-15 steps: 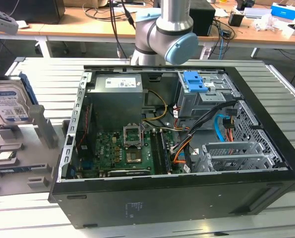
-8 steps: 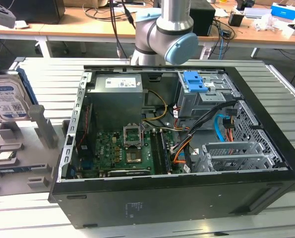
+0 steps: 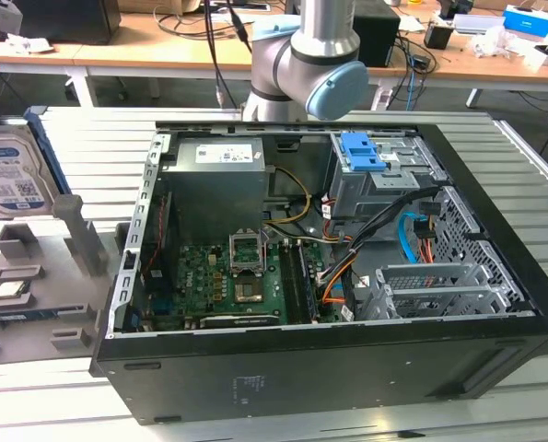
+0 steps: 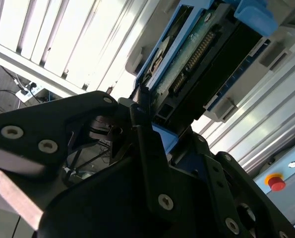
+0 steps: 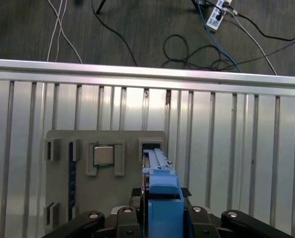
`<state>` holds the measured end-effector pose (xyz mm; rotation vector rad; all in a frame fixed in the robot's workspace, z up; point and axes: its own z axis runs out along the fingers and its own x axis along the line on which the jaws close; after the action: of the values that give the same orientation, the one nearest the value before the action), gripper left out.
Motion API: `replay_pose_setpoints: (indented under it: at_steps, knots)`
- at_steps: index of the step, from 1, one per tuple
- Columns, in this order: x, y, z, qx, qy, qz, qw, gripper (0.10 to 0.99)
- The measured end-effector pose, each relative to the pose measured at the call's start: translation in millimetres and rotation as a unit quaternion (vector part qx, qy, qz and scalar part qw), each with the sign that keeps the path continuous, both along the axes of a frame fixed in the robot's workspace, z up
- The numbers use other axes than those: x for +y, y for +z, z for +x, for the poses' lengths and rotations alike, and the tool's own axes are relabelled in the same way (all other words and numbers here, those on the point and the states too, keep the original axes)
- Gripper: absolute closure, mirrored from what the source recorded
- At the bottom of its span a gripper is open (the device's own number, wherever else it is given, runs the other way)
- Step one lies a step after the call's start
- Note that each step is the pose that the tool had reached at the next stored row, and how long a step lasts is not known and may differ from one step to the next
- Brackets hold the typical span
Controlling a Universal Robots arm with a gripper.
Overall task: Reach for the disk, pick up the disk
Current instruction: 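Pick up the disk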
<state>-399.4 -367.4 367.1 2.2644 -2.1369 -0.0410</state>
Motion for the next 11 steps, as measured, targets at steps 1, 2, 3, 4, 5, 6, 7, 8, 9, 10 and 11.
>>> replay_pose_setpoints:
  at_steps: [1, 2, 3, 4, 5, 6, 7, 8, 9, 10, 11]
  knots:
    - [0.0, 2.0, 0.0, 0.0, 0.0, 0.0, 1.0, 0.718]
    - [0.1, 4.5, 0.0, 0.0, 0.0, 0.0, 1.0, 0.718]
    - [0.1, 6.0, 0.0, 0.0001, 0.0, 0.0, 1.0, 0.718]
    - [0.1, 7.9, 0.0, 0.0, 0.0, 0.0, 1.0, 0.718]
    - [0.1, 9.3, 0.0, 0.0001, 0.0, 0.0, 1.0, 0.718]
    - [0.1, 10.3, 0.0, 0.0, 0.0, 0.0, 1.0, 0.718]
    - [0.1, 11.5, 0.0, 0.0, 0.0, 0.0, 1.0, 0.718]
    - [0.1, 12.8, 0.0, 0.0, 0.0, 0.0, 1.0, 0.718]
    - [0.1, 14.0, 0.0, 0.0, 0.0, 0.0, 1.0, 0.718]
    - [0.1, 15.1, 0.0, 0.0001, 0.0, 0.0, 1.0, 0.718]
    - [0.1, 17.0, 0.0, 0.0, 0.0, 0.0, 1.0, 0.718]
